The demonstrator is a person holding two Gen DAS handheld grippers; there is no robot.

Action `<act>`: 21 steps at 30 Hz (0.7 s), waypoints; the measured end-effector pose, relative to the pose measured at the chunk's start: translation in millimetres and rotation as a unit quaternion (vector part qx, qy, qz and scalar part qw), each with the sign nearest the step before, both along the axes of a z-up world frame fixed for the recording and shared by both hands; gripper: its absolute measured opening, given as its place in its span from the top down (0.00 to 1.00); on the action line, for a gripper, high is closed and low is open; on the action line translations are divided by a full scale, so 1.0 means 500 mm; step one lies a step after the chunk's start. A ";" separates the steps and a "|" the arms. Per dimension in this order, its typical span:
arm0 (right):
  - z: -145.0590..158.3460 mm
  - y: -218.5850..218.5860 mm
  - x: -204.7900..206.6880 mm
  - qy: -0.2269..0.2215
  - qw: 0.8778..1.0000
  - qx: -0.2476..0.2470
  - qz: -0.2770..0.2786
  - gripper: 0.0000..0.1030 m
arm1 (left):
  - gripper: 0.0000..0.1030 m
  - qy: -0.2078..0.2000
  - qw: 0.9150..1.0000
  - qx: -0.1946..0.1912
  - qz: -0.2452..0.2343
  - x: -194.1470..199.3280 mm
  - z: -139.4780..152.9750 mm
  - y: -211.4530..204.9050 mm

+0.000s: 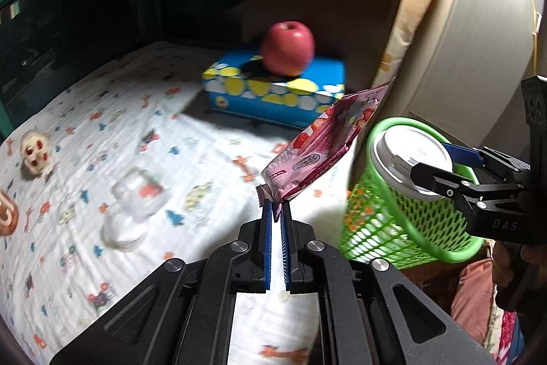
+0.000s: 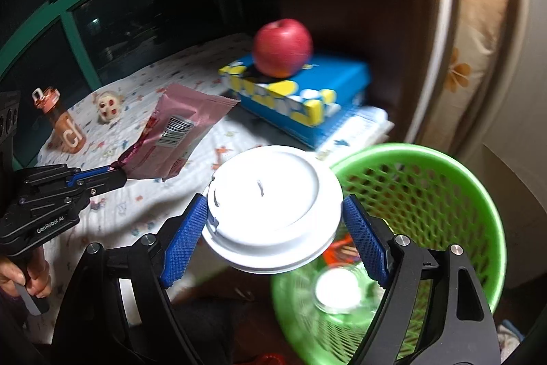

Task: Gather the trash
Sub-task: 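Carry wrapper and lidded cup to the green basket and open both tools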

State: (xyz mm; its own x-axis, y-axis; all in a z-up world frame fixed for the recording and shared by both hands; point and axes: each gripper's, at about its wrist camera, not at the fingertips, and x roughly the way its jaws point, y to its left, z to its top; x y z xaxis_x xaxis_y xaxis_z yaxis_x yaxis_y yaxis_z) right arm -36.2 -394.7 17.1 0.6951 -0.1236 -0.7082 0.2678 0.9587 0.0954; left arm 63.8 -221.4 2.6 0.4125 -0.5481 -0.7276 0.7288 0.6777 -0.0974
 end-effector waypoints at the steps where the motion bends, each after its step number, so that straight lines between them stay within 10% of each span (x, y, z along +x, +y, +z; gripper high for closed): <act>1: -0.001 -0.014 -0.015 0.001 1.000 -0.001 -0.009 0.22 | 0.95 0.000 1.000 0.000 -0.008 -0.011 0.002 -0.018; 21: -0.033 -0.174 -0.207 0.013 0.993 0.009 -0.114 0.21 | 0.92 0.022 0.992 0.016 -0.124 -0.130 -0.017 -0.257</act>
